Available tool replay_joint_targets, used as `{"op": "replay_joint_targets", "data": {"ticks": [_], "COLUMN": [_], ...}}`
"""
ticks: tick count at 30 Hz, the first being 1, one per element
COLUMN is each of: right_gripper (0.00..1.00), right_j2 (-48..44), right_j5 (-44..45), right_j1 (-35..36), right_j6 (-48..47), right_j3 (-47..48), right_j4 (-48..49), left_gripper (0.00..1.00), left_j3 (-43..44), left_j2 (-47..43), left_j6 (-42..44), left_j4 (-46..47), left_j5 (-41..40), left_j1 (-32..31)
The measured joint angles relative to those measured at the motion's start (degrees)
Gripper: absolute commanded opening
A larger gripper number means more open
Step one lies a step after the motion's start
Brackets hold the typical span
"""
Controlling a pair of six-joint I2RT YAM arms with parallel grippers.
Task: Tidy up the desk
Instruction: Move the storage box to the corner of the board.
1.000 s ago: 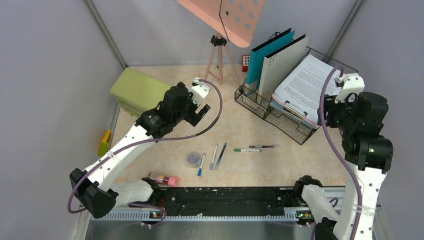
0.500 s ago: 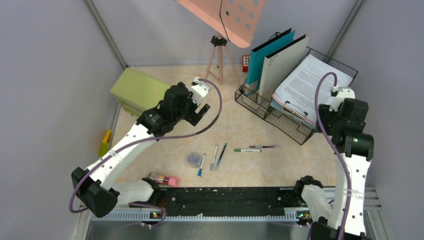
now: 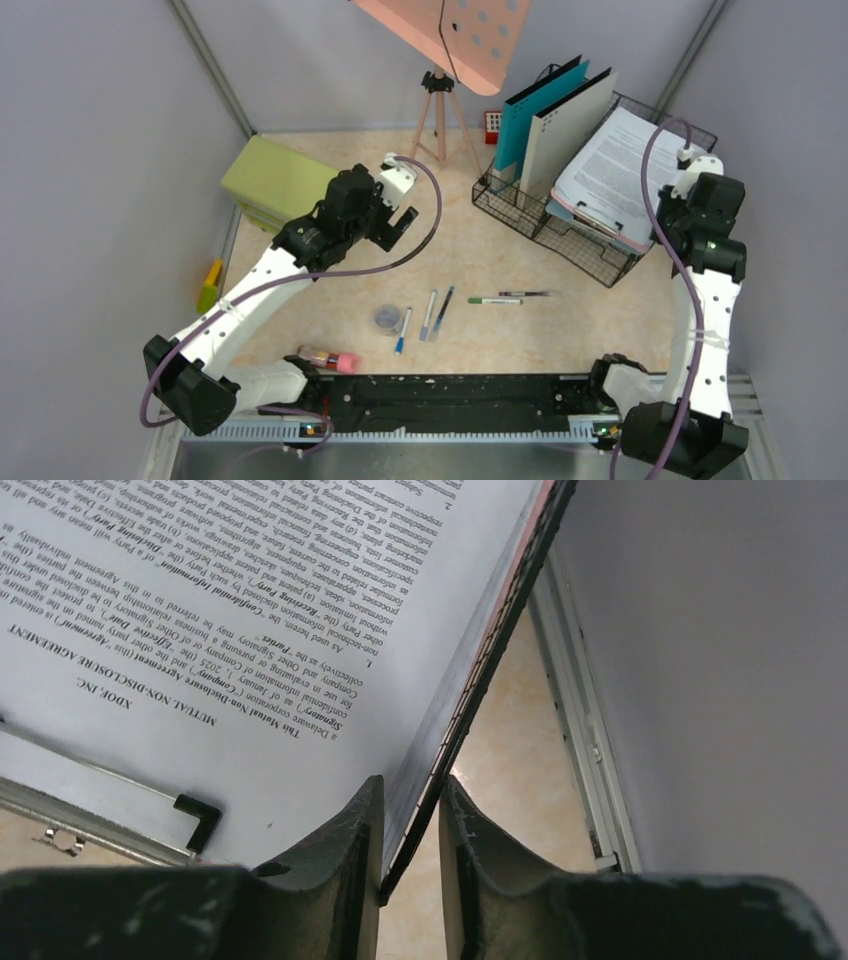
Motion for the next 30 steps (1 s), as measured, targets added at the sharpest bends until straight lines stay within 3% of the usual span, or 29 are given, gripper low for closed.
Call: {"op": "replay_joint_targets", "data": {"ticks": [7,13,30], "right_gripper": [0.0,0.0,0.0], "right_j2": [8.37,17.88,42.12], "right_j5": [1.51,-1.16,-11.23], "right_j1": [-5.27,-9.33,-9.9], "right_j6": [-1.68,-7.67,-22.32], "right_j3": [3.69,9.51,33.48], "right_j4": [5.29,9.18,7.15], "left_gripper": [0.98,0.98,0.98], "left_j3": [-0.55,-0.76,-0.46], "left_j2": [-0.09,-0.13,1.62], "left_j6": [0.0,0.02,0.02], "left_j4": [0.31,0.31,-0.24], "left_j5": [0.26,0.46,0.44], "left_j1": [0.5,0.81,1.92]}}
